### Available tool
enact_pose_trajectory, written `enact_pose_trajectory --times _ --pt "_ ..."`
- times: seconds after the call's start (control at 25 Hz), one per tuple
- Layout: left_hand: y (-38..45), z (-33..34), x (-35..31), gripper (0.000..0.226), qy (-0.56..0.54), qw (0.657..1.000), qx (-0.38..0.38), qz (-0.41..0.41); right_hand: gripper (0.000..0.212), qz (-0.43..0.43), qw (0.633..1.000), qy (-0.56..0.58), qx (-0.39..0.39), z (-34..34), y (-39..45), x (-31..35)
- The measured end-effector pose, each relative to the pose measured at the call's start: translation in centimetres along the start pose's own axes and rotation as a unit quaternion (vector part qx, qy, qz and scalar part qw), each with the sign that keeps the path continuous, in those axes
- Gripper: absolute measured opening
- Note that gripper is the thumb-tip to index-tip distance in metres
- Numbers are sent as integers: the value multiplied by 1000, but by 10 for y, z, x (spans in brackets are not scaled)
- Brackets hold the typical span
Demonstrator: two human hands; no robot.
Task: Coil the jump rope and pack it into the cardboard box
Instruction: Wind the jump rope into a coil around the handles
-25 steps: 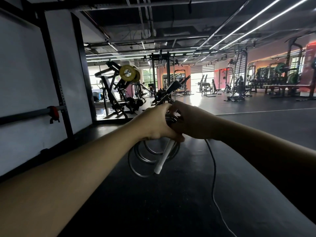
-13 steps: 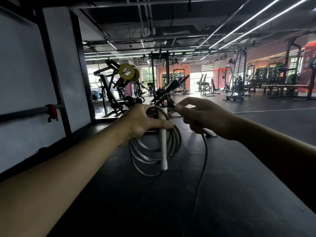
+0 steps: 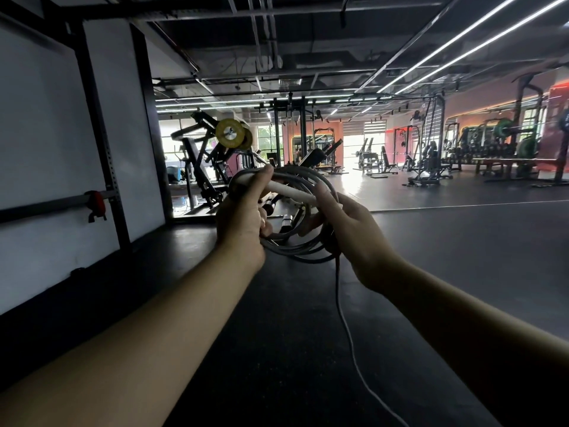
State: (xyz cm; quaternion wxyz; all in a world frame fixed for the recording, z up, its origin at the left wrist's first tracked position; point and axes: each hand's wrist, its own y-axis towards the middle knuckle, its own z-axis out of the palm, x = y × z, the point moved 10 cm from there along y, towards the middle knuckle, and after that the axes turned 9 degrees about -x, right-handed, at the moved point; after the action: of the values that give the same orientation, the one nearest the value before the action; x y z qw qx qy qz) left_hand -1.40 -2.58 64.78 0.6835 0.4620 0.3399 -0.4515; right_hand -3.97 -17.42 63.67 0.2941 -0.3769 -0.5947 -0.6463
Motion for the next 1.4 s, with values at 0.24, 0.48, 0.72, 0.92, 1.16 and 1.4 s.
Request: enact_pose_trajectory --times 0.24,0.48,0.72,0.92,1.16,1.4 --pt "17 -35 29 46 -118 982 -132 -60 35 -6 998 45 -34 11 5 -2" --pt "13 -35 31 44 -45 990 -4 -136 32 -44 999 -8 -14 0 20 12" --pt "13 -24 -27 80 321 932 168 26 26 -73 978 -163 106 3 26 27" --pt "-12 42 -24 71 431 836 337 43 5 -124 934 -269 199 31 19 41" --pt "-22 36 2 20 456 827 328 29 21 -91 944 -240 208 23 14 28" --pt "-17 29 -2 60 529 789 303 72 36 -44 962 -203 178 0 12 26"
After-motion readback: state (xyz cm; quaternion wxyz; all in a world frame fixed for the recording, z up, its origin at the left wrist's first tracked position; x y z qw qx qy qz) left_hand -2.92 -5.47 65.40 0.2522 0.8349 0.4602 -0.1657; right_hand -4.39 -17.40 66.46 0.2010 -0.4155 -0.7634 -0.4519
